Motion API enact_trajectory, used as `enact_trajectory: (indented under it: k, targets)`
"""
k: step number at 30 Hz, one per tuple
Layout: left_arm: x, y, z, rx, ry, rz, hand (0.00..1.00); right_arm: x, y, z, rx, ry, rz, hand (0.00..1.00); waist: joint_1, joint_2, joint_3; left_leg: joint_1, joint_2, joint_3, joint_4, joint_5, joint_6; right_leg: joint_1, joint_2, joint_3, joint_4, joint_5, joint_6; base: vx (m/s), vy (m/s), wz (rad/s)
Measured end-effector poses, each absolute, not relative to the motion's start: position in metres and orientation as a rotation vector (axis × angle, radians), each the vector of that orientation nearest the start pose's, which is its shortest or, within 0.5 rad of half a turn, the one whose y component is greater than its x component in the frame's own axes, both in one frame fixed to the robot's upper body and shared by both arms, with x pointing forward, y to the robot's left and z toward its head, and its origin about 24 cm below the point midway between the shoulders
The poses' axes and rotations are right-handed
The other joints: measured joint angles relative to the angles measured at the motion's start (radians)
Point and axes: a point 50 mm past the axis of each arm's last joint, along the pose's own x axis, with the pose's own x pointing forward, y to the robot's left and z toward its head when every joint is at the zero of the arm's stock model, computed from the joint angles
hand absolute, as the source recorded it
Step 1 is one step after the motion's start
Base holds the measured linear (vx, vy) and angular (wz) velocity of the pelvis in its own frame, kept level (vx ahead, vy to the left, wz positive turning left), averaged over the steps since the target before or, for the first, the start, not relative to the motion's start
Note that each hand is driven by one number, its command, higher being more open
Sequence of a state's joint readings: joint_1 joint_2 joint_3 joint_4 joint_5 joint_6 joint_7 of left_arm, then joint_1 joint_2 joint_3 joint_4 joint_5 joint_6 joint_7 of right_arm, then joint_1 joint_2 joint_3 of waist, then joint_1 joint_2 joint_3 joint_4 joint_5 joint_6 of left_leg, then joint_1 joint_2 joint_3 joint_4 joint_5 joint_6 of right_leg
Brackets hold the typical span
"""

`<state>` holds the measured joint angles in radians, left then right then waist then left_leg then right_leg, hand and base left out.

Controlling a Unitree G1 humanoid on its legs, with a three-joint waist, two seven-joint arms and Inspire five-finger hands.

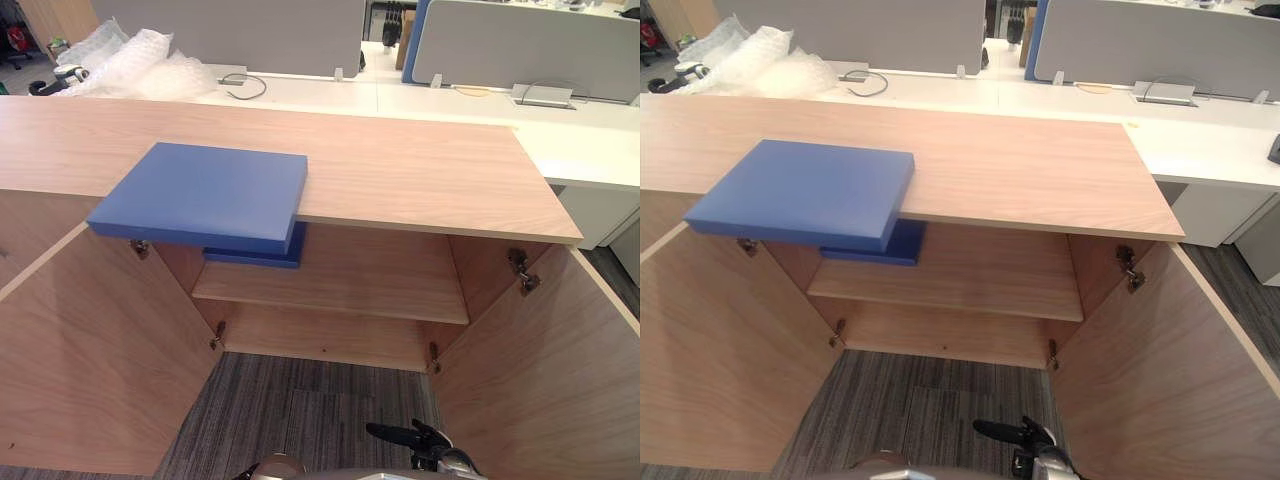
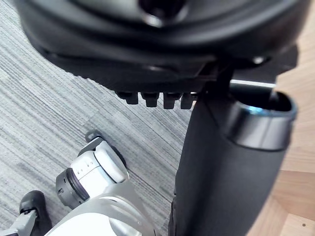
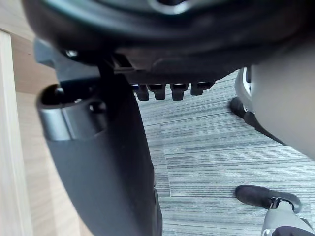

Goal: Walk over to the cabinet, pick up the folder, carry it to the office cabinet, place the folder inside the office cabinet, then close the office cabinet door

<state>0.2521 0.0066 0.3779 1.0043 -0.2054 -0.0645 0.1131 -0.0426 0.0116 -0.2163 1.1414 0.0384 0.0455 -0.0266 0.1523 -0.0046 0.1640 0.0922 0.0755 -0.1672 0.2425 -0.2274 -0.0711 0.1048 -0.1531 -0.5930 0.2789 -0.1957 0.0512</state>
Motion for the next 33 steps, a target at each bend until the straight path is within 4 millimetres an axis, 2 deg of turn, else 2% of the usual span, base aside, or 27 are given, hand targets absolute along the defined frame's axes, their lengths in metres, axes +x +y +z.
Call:
enact_trajectory:
  k: [4,7,9,10,12,13,14,15,16,17,19,21,22,24,27,33]
  targets:
    - [0.018,0.215,-0.166,-0.315,1.137,0.689,1.00,0.109,-0.168,-0.166,0.155,1.163,-0.226,1.00,0.000,-0.016,-0.015,0.034,0.000,-0.014,-0.042,0.027,-0.009,0.059,0.024,-0.020,-0.092,0.033,0.008,0.07,-0.054,0.11]
    - [0.014,0.217,-0.165,-0.470,1.092,0.767,1.00,0.102,-0.170,-0.167,0.156,1.181,-0.236,1.00,0.003,-0.035,-0.029,0.039,-0.015,-0.023,-0.049,0.040,-0.003,0.100,0.031,-0.031,-0.183,0.077,0.023,0.01,0.046,0.05]
    - [0.024,0.213,-0.160,-0.633,0.978,0.823,1.00,0.096,-0.170,-0.169,0.162,1.195,-0.239,1.00,0.008,-0.050,-0.036,0.022,-0.030,-0.041,-0.050,0.042,0.000,0.110,0.032,-0.043,-0.235,0.108,0.036,-0.02,0.082,0.17]
    - [0.040,0.212,-0.150,-0.739,0.846,0.832,1.00,0.093,-0.168,-0.169,0.167,1.205,-0.237,1.00,0.025,-0.058,-0.040,0.010,-0.036,-0.042,-0.051,0.042,0.000,0.110,0.032,-0.052,-0.260,0.129,0.036,-0.03,0.099,0.12]
    - [0.056,0.213,-0.139,-0.785,0.745,0.802,1.00,0.093,-0.165,-0.170,0.171,1.209,-0.225,1.00,0.038,-0.064,-0.039,0.006,-0.040,-0.042,-0.050,0.043,0.002,0.113,0.030,-0.058,-0.268,0.142,0.035,-0.03,0.100,0.09]
    - [0.074,0.213,-0.120,-0.815,0.624,0.764,1.00,0.095,-0.160,-0.169,0.168,1.203,-0.202,1.00,0.047,-0.068,-0.037,0.004,-0.046,-0.049,-0.049,0.043,0.002,0.116,0.024,-0.070,-0.264,0.143,0.035,-0.04,0.095,0.19]
    - [0.082,0.214,-0.111,-0.818,0.570,0.749,1.00,0.095,-0.157,-0.169,0.162,1.201,-0.187,1.00,0.049,-0.068,-0.036,0.000,-0.049,-0.055,-0.047,0.043,0.002,0.115,0.021,-0.076,-0.261,0.143,0.035,-0.06,0.105,0.28]
    - [0.099,0.213,-0.091,-0.835,0.461,0.700,1.00,0.096,-0.151,-0.168,0.154,1.195,-0.156,1.00,0.059,-0.074,-0.035,-0.002,-0.050,-0.064,-0.043,0.043,0.002,0.115,0.018,-0.092,-0.251,0.143,0.035,-0.05,0.062,0.19]
    - [0.107,0.213,-0.081,-0.850,0.403,0.677,1.00,0.097,-0.148,-0.168,0.147,1.193,-0.138,1.00,0.064,-0.075,-0.034,-0.002,-0.049,-0.064,-0.042,0.043,0.002,0.115,0.017,-0.095,-0.243,0.143,0.035,-0.06,0.070,0.19]
    - [0.119,0.215,-0.060,-0.864,0.302,0.634,1.00,0.098,-0.141,-0.168,0.140,1.190,-0.106,1.00,0.068,-0.077,-0.033,-0.003,-0.047,-0.066,-0.037,0.042,0.001,0.113,0.014,-0.100,-0.229,0.142,0.035,-0.07,0.064,0.13]
    - [0.130,0.221,-0.031,-0.843,0.172,0.591,1.00,0.102,-0.134,-0.166,0.146,1.177,-0.080,1.00,0.071,-0.074,-0.027,-0.009,-0.046,-0.070,-0.022,0.029,-0.005,0.118,0.013,-0.111,-0.219,0.142,0.035,-0.08,0.050,0.12]
    - [0.137,0.234,0.009,-0.713,0.006,0.603,1.00,0.104,-0.134,-0.165,0.145,1.167,-0.085,1.00,0.074,-0.063,-0.019,-0.025,-0.045,-0.075,0.002,-0.008,0.024,0.120,0.018,-0.119,-0.219,0.133,0.044,-0.11,0.056,0.12]
    - [0.137,0.238,0.019,-0.652,-0.028,0.618,1.00,0.103,-0.133,-0.165,0.149,1.171,-0.083,1.00,0.078,-0.063,-0.018,-0.034,-0.047,-0.076,0.010,-0.012,0.024,0.117,0.017,-0.120,-0.220,0.132,0.045,-0.09,0.068,0.05]
    - [0.130,0.257,0.046,-0.394,-0.112,0.732,1.00,0.102,-0.132,-0.166,0.151,1.181,-0.084,1.00,0.093,-0.069,-0.021,-0.048,-0.049,-0.076,0.030,-0.021,0.027,0.111,0.017,-0.121,-0.219,0.130,0.043,-0.07,0.072,0.00]
    - [0.116,0.270,0.068,-0.108,-0.151,0.901,1.00,0.097,-0.134,-0.167,0.144,1.190,-0.107,1.00,0.103,-0.086,-0.032,-0.068,-0.052,-0.089,0.047,-0.022,0.024,0.106,0.019,-0.135,-0.224,0.129,0.044,-0.02,0.049,0.12]
    - [0.098,0.273,0.084,0.204,-0.165,1.113,1.00,0.091,-0.137,-0.167,0.124,1.192,-0.148,1.00,0.118,-0.110,-0.049,-0.071,-0.052,-0.090,0.057,-0.026,0.018,0.106,0.025,-0.135,-0.234,0.129,0.043,-0.01,0.047,0.01]
